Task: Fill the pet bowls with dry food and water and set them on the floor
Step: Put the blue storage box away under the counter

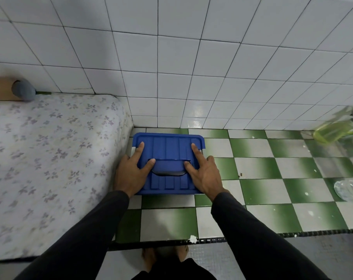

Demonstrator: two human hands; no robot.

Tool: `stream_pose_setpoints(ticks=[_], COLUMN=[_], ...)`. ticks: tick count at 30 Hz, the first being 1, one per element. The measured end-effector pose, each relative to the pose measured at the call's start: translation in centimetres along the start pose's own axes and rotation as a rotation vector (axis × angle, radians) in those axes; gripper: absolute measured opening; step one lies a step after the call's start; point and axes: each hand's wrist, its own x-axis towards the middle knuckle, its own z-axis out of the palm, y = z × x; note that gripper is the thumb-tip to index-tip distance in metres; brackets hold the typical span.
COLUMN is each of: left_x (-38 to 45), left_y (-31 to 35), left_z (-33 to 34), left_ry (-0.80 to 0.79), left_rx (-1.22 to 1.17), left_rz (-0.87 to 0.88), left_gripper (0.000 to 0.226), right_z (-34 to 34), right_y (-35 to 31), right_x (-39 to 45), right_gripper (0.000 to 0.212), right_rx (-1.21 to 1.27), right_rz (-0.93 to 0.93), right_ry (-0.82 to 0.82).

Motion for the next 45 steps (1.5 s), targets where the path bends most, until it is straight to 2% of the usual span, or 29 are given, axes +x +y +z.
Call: stream_pose_setpoints(ticks=[15,30,38,45], left_x=[-11.2,-29.4,-36.0,-38.2], left_y=[-0.2,0.5,-2.2,-4.8], left_z=[0.6,3.8,4.4,4.7], left_ry=[0.043,0.101,0.122,0.063], left_rx=[0.014,-0.028,-0.021,-0.026], left_rz=[0.005,-0.091,-0.109,-0.104], left_gripper=[0.076,0.075,0.074,0.074], right_z=[-0.6,-1.2,1.0,4.2], right_y=[2.6,8.6,9.8,11.0], right_x=[-10.6,-25.5,-31.9,-35.2], right_gripper=[0.071,0.072,0.073,0.072], right_rx=[0.029,0.014,0.008,0.036], right_rz=[-0.011,-0.086,-0.028,0.050], right_ry=[0.012,-0.069,-0.102,-0.075])
